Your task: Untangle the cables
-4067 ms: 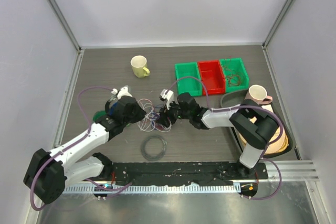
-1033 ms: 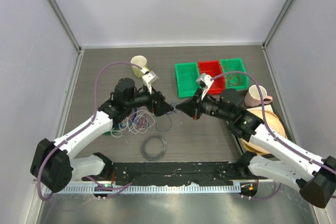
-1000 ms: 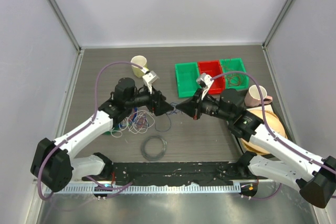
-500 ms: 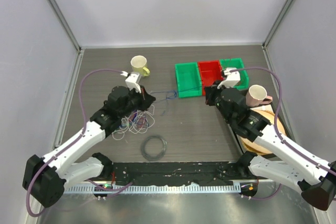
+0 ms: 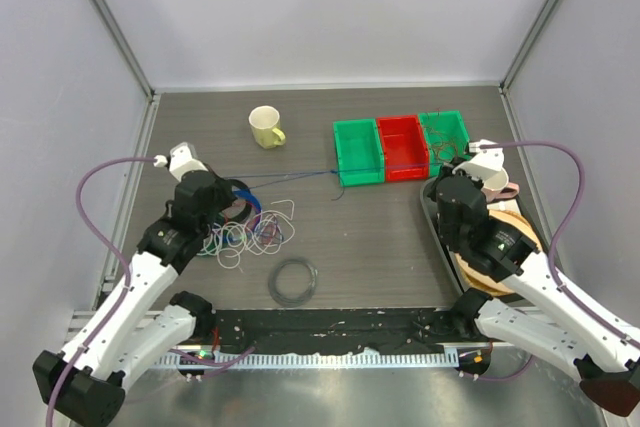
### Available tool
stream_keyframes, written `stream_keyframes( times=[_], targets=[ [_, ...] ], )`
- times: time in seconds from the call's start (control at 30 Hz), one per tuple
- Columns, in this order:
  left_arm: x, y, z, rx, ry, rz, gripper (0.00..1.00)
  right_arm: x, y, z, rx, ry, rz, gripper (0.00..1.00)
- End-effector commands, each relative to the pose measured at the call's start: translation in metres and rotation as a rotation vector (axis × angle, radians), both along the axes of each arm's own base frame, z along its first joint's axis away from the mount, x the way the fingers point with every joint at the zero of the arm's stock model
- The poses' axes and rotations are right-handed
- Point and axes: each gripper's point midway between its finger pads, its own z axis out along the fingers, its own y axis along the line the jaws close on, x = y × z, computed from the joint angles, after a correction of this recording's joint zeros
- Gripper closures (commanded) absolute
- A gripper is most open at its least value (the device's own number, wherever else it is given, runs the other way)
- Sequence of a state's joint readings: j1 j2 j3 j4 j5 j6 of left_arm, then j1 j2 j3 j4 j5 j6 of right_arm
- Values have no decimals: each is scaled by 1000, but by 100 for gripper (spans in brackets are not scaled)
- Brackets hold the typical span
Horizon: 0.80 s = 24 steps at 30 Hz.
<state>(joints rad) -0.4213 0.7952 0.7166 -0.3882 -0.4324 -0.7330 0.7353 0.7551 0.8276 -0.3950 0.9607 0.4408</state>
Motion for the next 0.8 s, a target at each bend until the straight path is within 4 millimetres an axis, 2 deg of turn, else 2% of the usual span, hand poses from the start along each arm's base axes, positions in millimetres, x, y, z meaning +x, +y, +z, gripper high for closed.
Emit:
stream_keyframes(
  times=[0.0,0.07,0.2,0.27,0.3,0.33,0.37,0.4,0.43,0.47,0.53,0.57,0.6,0.67,0.77],
  targets=[
    [-14,59,4,113,43,251,100,-9,-35,26,-22,-60,-147,99],
    [-14,60,4,119,46,255,100,-8,-33,27,-30,-60,-126,99],
    [-18,74,3,194,83,315,100,-10,-40,32,-53,-67,-158,99],
    [-11,57,3,182,88,208,100,-4,-20,30,-82,-54,-23,99],
    [-1,21,5,118,62,10,100,2,-3,31,-85,-71,70,99],
    [1,-2,3,84,51,-117,100,3,45,26,-80,-60,347,99],
    [8,-27,15,27,-12,-232,100,2,68,21,-124,-51,488,91],
    [6,-52,20,-28,-31,-357,100,-1,97,16,-123,-37,640,82],
    [-5,-84,21,-114,-20,-533,100,-17,133,11,-114,-26,867,70],
    [-7,-100,34,-161,-60,-609,100,-23,147,8,-121,-22,959,53],
    [-15,-117,43,-217,-61,-705,100,-26,166,3,-130,-21,1057,43],
    [-15,-120,52,-225,-80,-716,100,-28,174,2,-131,-30,1101,34],
    [-18,-123,56,-232,-88,-730,100,-26,179,1,-141,-53,1119,32],
    [-23,-128,66,-256,-105,-761,100,-30,195,-7,-163,-61,1210,20],
    [-29,-131,69,-276,-92,-771,100,-34,222,-5,-178,-117,1302,19]
  ],
)
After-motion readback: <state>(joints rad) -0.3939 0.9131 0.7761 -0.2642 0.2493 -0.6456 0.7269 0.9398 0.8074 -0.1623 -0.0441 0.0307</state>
